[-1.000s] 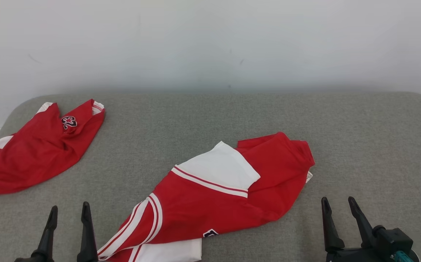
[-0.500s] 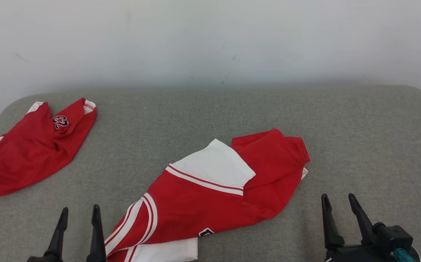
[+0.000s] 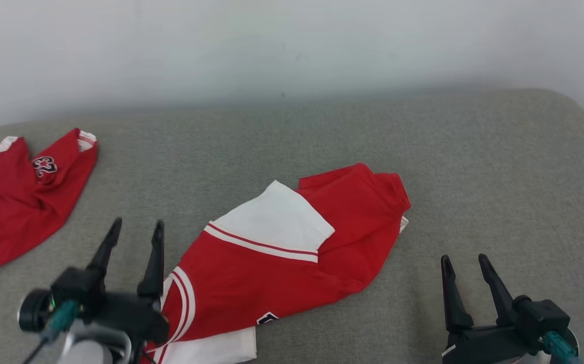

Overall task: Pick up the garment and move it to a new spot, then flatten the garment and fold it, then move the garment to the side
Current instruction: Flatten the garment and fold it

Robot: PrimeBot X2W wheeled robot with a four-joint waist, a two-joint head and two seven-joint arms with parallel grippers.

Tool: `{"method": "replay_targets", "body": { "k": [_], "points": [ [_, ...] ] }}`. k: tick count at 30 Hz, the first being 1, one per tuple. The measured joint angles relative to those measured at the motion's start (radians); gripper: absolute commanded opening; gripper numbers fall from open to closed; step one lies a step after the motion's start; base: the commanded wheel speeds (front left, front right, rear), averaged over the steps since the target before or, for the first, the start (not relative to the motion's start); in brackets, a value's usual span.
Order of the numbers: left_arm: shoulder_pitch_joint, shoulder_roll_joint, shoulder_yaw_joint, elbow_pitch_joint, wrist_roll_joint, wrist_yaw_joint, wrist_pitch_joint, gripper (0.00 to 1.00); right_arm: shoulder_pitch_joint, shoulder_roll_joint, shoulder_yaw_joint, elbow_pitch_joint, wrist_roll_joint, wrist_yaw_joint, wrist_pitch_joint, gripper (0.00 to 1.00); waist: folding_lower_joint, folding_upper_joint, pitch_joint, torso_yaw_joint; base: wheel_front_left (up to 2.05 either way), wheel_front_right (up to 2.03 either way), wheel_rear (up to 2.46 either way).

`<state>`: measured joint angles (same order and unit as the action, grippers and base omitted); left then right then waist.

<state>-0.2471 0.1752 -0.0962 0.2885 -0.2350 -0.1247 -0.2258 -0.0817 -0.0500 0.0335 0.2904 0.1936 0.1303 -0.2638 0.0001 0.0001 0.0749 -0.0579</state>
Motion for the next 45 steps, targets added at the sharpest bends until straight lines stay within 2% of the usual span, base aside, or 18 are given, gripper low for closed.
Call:
{"method": "replay_targets", "body": {
  "k": [5,13,19,24,29,45],
  "points": [
    [-0.153,0.081,-0.093,0.053,-0.072,-0.005,0.072,1.00,-0.027,0.000,0.008,-0.004,0.013,0.000,0.000,1.00,0.0001,0.0000,0.041,-0.037,0.00,0.00,0.00],
    [-0.354,0.271,-0.295,0.061,-0.300,-0.006,0.228,1.00,-0.065,0.000,0.031,-0.007,0.053,0.000,0.000,1.00,0.0001,0.0000,0.109,-0.114,0.00,0.00,0.00],
    [-0.459,0.372,-0.454,0.059,-0.434,-0.006,0.323,1.00,-0.082,0.000,0.051,-0.003,0.072,0.000,0.000,1.00,0.0002,0.0000,0.152,-0.171,0.00,0.00,0.00],
    [-0.540,0.411,-0.576,0.086,-0.501,-0.006,0.352,1.00,-0.099,0.000,0.066,-0.002,0.086,0.000,0.000,1.00,0.0002,0.0000,0.186,-0.209,0.00,0.00,0.00],
    [-0.618,0.419,-0.684,0.141,-0.539,-0.006,0.364,1.00,-0.114,0.000,0.075,-0.001,0.098,0.000,0.000,1.00,0.0002,0.0001,0.214,-0.243,0.00,0.00,0.00],
    [-0.743,0.458,-0.916,0.309,-0.653,-0.006,0.386,1.00,-0.124,0.000,0.082,-0.001,0.122,0.000,0.000,1.00,0.0001,0.0001,0.273,-0.327,0.00,0.00,0.00]
  ]
}}
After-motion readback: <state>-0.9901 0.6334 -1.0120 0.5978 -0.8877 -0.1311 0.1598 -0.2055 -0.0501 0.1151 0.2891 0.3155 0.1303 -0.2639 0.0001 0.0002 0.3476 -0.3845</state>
